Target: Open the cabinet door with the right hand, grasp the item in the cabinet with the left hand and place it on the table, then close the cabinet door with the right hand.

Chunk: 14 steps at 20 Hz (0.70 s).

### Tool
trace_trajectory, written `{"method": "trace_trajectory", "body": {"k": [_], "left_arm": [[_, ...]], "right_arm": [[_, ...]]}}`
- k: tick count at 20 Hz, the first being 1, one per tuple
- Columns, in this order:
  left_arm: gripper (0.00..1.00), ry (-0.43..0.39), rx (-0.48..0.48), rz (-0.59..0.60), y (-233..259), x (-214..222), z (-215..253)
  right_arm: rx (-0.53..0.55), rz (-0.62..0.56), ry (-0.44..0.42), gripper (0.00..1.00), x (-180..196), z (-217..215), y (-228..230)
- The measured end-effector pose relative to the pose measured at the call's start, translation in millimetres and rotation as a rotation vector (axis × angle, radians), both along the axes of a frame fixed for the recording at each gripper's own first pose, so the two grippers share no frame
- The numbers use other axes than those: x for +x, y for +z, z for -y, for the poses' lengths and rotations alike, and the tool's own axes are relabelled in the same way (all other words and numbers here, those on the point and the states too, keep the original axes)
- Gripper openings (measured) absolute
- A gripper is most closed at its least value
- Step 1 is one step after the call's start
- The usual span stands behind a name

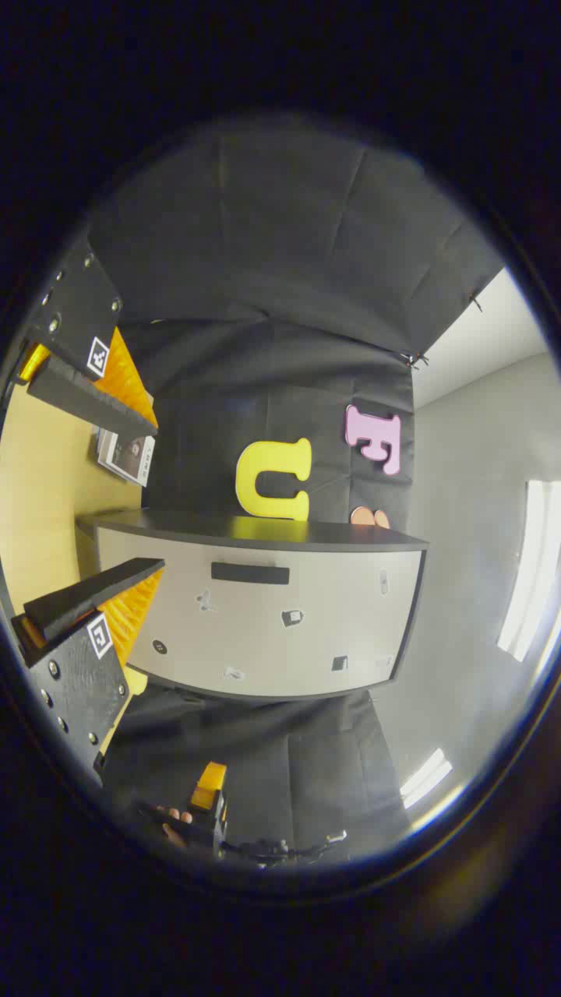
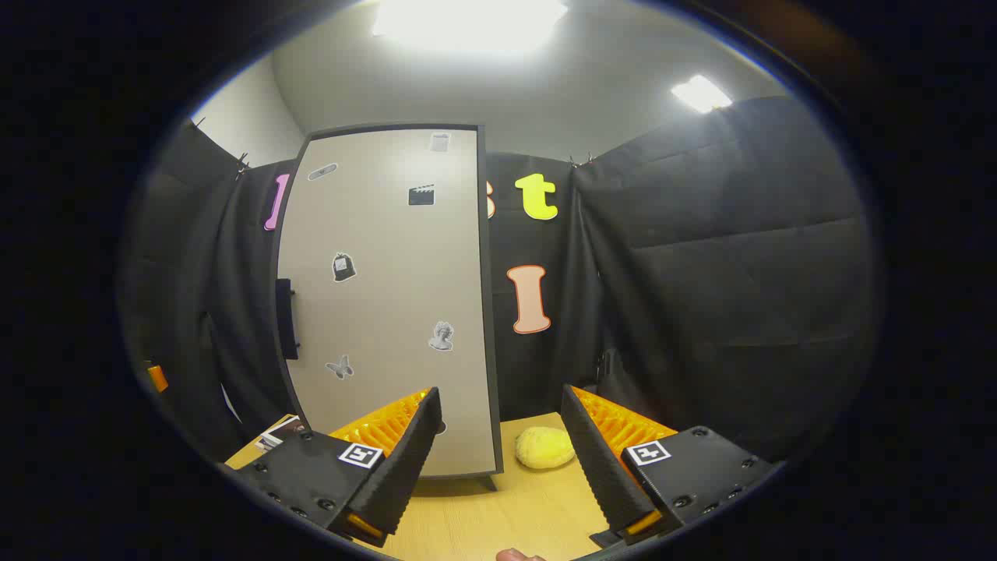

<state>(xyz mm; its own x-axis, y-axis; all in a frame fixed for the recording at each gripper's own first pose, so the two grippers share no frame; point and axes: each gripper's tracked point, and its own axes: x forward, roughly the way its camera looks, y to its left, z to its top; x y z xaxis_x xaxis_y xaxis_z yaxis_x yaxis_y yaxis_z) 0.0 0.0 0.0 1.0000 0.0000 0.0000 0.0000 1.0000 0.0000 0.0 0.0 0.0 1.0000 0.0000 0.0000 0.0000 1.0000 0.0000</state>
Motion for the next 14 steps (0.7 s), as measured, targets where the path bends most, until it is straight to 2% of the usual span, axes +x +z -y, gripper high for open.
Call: {"method": "trace_trajectory", "body": {"k": [9, 12, 13, 14], "left_arm": [[0.94, 0.015, -0.028, -0.026, -18.4, -12.0, -5.2], [0.91, 0.068, -0.019, -0.002, -10.8, -17.6, -20.8], [0.94, 0.078, -0.021, 0.009, -8.7, -19.6, -23.8], [0.91, 0.086, -0.025, 0.012, -8.1, -20.3, -26.4]], "right_arm": [[-0.031, -0.038, 0.068, 0.98, 2.3, -32.1, 1.6], [-0.032, -0.049, 0.095, 0.98, 3.3, -44.0, 3.1], [-0.033, -0.050, 0.101, 0.98, 3.9, -47.5, 4.2], [-0.034, -0.048, 0.108, 0.98, 4.7, -50.9, 5.9]]}}
